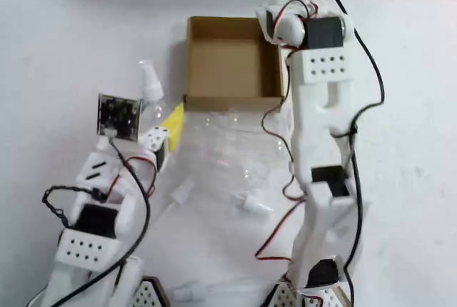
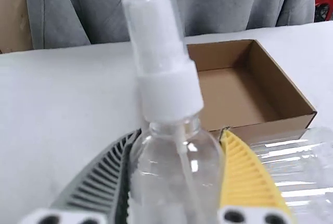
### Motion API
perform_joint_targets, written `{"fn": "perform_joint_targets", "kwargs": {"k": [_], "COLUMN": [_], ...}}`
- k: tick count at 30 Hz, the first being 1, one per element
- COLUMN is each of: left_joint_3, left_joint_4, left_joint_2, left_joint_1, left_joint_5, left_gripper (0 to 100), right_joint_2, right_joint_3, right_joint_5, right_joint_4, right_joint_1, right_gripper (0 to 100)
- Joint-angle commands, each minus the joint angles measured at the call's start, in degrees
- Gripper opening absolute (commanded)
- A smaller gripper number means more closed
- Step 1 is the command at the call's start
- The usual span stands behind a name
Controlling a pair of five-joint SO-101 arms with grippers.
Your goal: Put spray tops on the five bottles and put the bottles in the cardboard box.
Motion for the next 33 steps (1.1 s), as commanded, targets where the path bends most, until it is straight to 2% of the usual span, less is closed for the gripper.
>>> {"fn": "perform_joint_targets", "kwargs": {"k": [1, 8, 15, 21, 24, 28, 33], "left_joint_3": [-3.78, -3.69, -3.6, -3.6, -3.6, -3.6, -3.6], "left_joint_4": [-2.64, -2.64, -2.64, -2.64, -2.64, -2.64, -2.64], "left_joint_2": [1.1, 1.1, 1.1, 1.19, 1.1, 1.1, 1.36], "left_joint_1": [-0.66, -0.66, -0.4, -0.4, -0.4, -0.4, -0.4], "left_joint_5": [0.79, 0.7, 0.7, 0.7, 0.7, 0.7, 0.7], "left_gripper": [6, 6, 6, 6, 6, 6, 6], "right_joint_2": [5.85, 17.36, 26.59, 31.96, 34.42, 35.91, 35.3], "right_joint_3": [-10.02, -18.02, -17.85, -17.67, -17.67, -17.76, -18.29], "right_joint_5": [0.53, 0.53, 0.53, 0.53, 0.53, 0.53, 0.53], "right_joint_4": [1.89, 1.8, -2.77, -2.59, 0.22, 3.65, 11.38], "right_joint_1": [1.36, 2.15, 4.26, 4.62, 4.62, 4.53, 3.38], "right_gripper": [12.5, 13.7, 13.8, 13.7, 12.4, 2.0, 1.6]}}
